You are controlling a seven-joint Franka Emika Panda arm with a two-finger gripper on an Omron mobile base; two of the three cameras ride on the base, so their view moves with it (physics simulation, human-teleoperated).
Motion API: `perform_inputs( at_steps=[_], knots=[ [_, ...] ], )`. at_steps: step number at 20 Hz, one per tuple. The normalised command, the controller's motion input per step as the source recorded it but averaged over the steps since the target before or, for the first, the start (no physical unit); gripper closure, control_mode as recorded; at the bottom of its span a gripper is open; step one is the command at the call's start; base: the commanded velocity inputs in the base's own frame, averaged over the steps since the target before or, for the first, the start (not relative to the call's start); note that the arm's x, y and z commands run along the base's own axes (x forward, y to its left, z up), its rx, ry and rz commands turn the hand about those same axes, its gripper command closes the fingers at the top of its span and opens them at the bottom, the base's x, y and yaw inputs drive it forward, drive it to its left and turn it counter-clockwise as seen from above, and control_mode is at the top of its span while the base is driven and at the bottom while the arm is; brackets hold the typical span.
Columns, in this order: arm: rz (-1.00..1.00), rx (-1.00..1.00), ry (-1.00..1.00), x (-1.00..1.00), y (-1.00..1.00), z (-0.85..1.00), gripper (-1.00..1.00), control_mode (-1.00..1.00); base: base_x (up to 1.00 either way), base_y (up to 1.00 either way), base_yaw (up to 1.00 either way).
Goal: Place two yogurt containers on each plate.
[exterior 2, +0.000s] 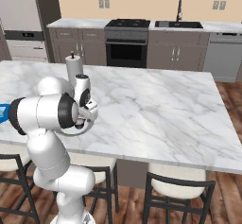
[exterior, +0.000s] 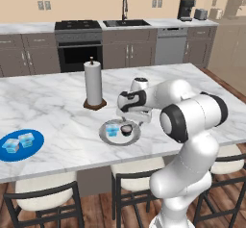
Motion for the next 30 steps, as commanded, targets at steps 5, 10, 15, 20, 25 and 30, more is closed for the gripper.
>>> perform_inputs(
  at_steps=[5,10,15,20,25,30],
  knots=[
    [0.00,0.00,0.00,-0.23,-0.04,0.27,-1.00,-1.00,0.00,0.00,0.00],
    [0.01,0.00,-0.06,-0.74,-0.17,0.20,-1.00,-1.00,0.00,0.00,0.00],
    [0.13,-0.01,-0.21,-0.89,-0.29,0.19,-1.00,-1.00,0.00,0.00,0.00],
    [0.13,-0.04,-0.10,-0.84,-0.29,0.27,-1.00,-1.00,0.00,0.00,0.00],
    [0.16,-0.06,-0.12,-0.83,-0.22,0.30,-1.00,-1.00,0.00,0.00,0.00],
    [0.18,-0.07,-0.15,-0.65,-0.23,0.38,-1.00,-1.00,0.00,0.00,0.00]
  ],
)
